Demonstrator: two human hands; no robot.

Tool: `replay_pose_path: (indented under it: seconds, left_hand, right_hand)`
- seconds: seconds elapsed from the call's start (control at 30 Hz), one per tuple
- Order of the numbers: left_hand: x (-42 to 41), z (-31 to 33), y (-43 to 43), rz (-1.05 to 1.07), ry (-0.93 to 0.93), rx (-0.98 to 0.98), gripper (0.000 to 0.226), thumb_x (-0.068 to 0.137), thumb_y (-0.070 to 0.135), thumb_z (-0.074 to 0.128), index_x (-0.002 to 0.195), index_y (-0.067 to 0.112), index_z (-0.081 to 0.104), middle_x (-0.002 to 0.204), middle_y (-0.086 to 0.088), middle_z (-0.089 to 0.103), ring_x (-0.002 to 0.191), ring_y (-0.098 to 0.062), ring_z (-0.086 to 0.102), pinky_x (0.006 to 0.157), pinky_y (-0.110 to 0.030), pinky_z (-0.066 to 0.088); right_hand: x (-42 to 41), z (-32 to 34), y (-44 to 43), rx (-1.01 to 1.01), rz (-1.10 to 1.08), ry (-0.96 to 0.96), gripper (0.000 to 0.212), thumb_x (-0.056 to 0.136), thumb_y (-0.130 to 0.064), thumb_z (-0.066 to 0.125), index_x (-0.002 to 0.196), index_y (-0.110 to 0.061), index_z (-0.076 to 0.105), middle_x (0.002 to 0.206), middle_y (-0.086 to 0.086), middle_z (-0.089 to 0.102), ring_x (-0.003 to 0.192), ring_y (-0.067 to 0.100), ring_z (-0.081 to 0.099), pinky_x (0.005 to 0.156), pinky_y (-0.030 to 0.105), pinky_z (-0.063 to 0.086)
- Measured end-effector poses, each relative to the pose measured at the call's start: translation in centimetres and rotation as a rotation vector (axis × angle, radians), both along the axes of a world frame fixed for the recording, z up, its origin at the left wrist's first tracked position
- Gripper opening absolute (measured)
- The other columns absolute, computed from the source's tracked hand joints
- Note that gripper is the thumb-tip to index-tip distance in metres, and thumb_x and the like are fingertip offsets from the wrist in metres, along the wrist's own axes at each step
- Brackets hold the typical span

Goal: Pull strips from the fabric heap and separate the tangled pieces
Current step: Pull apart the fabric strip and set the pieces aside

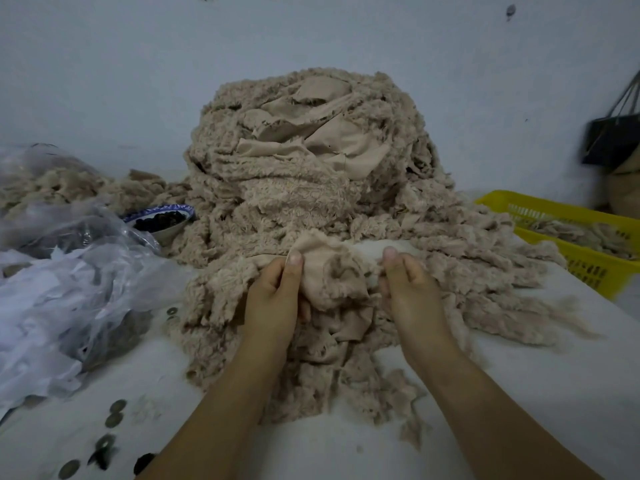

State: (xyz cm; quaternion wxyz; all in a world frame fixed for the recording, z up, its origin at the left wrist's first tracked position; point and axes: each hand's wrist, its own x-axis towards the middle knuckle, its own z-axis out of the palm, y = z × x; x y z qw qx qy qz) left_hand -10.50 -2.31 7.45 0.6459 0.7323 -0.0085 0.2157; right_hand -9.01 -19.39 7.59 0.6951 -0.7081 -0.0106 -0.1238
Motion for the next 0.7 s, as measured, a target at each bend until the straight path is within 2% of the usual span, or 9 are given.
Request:
replay_pose_path:
  seconds: [0.07, 0.13, 0.17, 0.23, 0.33, 0.5, 0.6, 0.63, 0.7]
  left_hand:
    - [0.0, -0.4, -0.1, -0.026, 0.005, 0.063, 0.042, 0.102, 0.047, 0.048, 0.074, 0.018, 0.059, 0.044, -0.002, 0.053, 0.038, -0.010, 0.047, 0.041, -0.018, 0.037]
    - [0.0, -0.9, -0.1, -0.045, 0.036, 0.126, 0.043, 0.102, 0.045, 0.047, 0.070, 0.017, 0.054, 0.042, -0.002, 0.051, 0.037, -0.010, 0.048, 0.040, -0.017, 0.037]
    - [0.0, -1.1, -0.1, -0.040, 0.056, 0.135, 0.043, 0.103, 0.044, 0.047, 0.070, 0.016, 0.053, 0.042, -0.001, 0.051, 0.037, -0.009, 0.048, 0.041, -0.016, 0.038]
    - [0.2, -1.3, -0.1, 0.002, 0.098, 0.082, 0.043, 0.103, 0.042, 0.046, 0.076, 0.011, 0.057, 0.042, 0.000, 0.051, 0.038, -0.009, 0.048, 0.040, -0.016, 0.039]
    - [0.6, -1.3, 0.4, 0.055, 0.123, -0.005, 0.040, 0.104, 0.041, 0.046, 0.080, 0.013, 0.064, 0.043, 0.000, 0.053, 0.037, -0.008, 0.046, 0.038, -0.016, 0.035]
    - [0.4, -1.3, 0.1, 0.107, 0.084, -0.114, 0.039, 0.105, 0.037, 0.047, 0.073, 0.025, 0.065, 0.044, -0.001, 0.054, 0.035, -0.008, 0.045, 0.037, -0.018, 0.035]
    - [1.1, -0.1, 2.0, 0.249, 0.079, -0.493, 0.028, 0.106, 0.034, 0.047, 0.085, 0.021, 0.061, 0.047, 0.006, 0.058, 0.038, -0.006, 0.049, 0.040, -0.018, 0.040]
    - [1.1, 0.2, 2.8, 0.250, 0.063, -0.624, 0.024, 0.106, 0.033, 0.047, 0.089, 0.021, 0.059, 0.050, 0.008, 0.060, 0.039, -0.005, 0.051, 0.041, -0.018, 0.042]
    - [0.9, 0.9, 2.8, 0.137, 0.055, -0.746, 0.019, 0.106, 0.030, 0.048, 0.095, 0.019, 0.059, 0.061, 0.006, 0.065, 0.045, -0.005, 0.057, 0.043, -0.019, 0.046]
  right_hand:
    - [0.0, 0.1, 0.5, 0.124, 0.108, 0.011, 0.039, 0.102, -0.043, 0.048, 0.068, -0.026, 0.056, 0.068, -0.009, 0.059, 0.068, 0.007, 0.057, 0.071, 0.030, 0.048]
    - [0.1, 0.5, 0.1, 0.396, 0.240, 0.067, 0.032, 0.104, -0.035, 0.045, 0.082, -0.019, 0.063, 0.086, -0.005, 0.073, 0.092, 0.013, 0.070, 0.085, 0.032, 0.053]
    - [0.2, 0.7, -0.2, 0.527, 0.299, 0.087, 0.031, 0.105, -0.033, 0.042, 0.085, -0.016, 0.060, 0.086, -0.002, 0.073, 0.093, 0.014, 0.072, 0.084, 0.031, 0.054]
    - [0.3, 0.9, -0.8, 0.676, 0.349, 0.120, 0.033, 0.107, -0.031, 0.036, 0.083, -0.017, 0.052, 0.066, -0.003, 0.061, 0.073, 0.012, 0.068, 0.074, 0.026, 0.054]
    - [0.4, 1.0, -0.8, 0.645, 0.300, 0.145, 0.035, 0.108, -0.032, 0.036, 0.079, -0.017, 0.050, 0.055, -0.006, 0.032, 0.050, 0.009, 0.036, 0.062, 0.025, 0.041]
    - [0.2, 1.3, 0.4, 0.566, 0.243, 0.091, 0.033, 0.108, -0.030, 0.038, 0.082, -0.013, 0.051, 0.051, -0.007, 0.027, 0.041, 0.007, 0.024, 0.045, 0.019, 0.037]
    - [0.6, 1.6, -1.3, 0.546, 0.142, 0.045, 0.032, 0.107, -0.032, 0.039, 0.085, -0.013, 0.051, 0.050, -0.009, 0.027, 0.039, 0.004, 0.020, 0.035, 0.017, 0.024]
    - [0.8, 1.5, -2.2, 0.536, 0.100, 0.033, 0.032, 0.107, -0.033, 0.040, 0.086, -0.013, 0.052, 0.050, -0.009, 0.027, 0.039, 0.004, 0.019, 0.034, 0.017, 0.022]
    - [1.0, 1.1, -3.2, 0.436, 0.074, 0.021, 0.030, 0.106, -0.033, 0.043, 0.088, -0.013, 0.056, 0.050, -0.009, 0.029, 0.040, 0.005, 0.021, 0.035, 0.018, 0.021]
